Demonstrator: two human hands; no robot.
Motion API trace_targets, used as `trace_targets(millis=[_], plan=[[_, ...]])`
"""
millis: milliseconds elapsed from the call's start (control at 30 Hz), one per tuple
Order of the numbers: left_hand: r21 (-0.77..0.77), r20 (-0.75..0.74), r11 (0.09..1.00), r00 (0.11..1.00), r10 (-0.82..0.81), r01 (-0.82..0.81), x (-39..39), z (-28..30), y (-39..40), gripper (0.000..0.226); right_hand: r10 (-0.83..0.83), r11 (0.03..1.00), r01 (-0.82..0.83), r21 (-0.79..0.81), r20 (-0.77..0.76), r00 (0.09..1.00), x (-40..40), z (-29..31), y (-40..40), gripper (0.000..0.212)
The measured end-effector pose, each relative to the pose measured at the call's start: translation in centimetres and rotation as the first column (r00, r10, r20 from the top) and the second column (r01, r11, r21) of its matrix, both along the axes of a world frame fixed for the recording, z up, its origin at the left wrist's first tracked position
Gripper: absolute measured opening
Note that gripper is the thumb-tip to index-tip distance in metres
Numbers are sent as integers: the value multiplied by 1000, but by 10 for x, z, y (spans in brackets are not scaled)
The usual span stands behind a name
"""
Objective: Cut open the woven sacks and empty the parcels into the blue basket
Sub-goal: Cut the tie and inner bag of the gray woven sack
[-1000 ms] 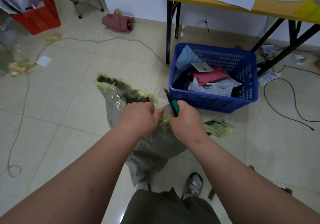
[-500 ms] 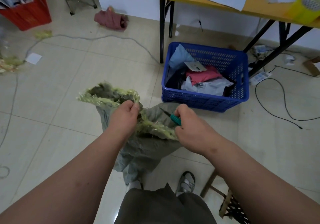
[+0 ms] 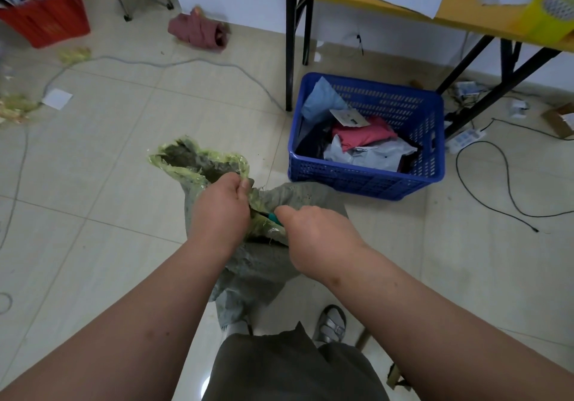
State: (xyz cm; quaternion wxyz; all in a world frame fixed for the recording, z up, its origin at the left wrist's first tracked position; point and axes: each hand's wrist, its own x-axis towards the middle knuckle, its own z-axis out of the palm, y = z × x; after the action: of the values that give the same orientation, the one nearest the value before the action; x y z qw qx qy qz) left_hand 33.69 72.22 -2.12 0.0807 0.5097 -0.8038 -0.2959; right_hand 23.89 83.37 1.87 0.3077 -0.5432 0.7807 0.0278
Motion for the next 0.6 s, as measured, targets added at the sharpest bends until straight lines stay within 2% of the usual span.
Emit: trace_targets(millis=[67, 233, 300, 400, 533, 600], plan=[[5, -18, 1000, 1000, 14, -14, 0, 1, 6, 41, 21, 1000, -21, 17, -19, 1000, -1, 2, 2, 39], [-9, -39, 999, 998, -52, 51, -11, 5, 13, 40, 18, 1000, -18, -4, 14, 1000, 7, 4, -15, 16], [-17, -50, 1000, 999, -10, 10, -8, 7, 4, 39, -21, 1000, 21, -12, 15, 1000, 3, 1, -11, 17], [26, -56, 998, 996, 64, -62, -1, 6, 1, 36, -42, 999, 42, -11, -13, 999, -5, -3, 4, 32], [1, -65, 999, 997, -52, 52, -12, 5, 20, 35, -35, 999, 35, -33, 15, 999, 4, -6, -7, 22], [-4, -86, 1000, 996, 10, -11, -11, 8, 11, 34, -63, 997, 65, -49, 39, 997, 4, -7, -8, 23]])
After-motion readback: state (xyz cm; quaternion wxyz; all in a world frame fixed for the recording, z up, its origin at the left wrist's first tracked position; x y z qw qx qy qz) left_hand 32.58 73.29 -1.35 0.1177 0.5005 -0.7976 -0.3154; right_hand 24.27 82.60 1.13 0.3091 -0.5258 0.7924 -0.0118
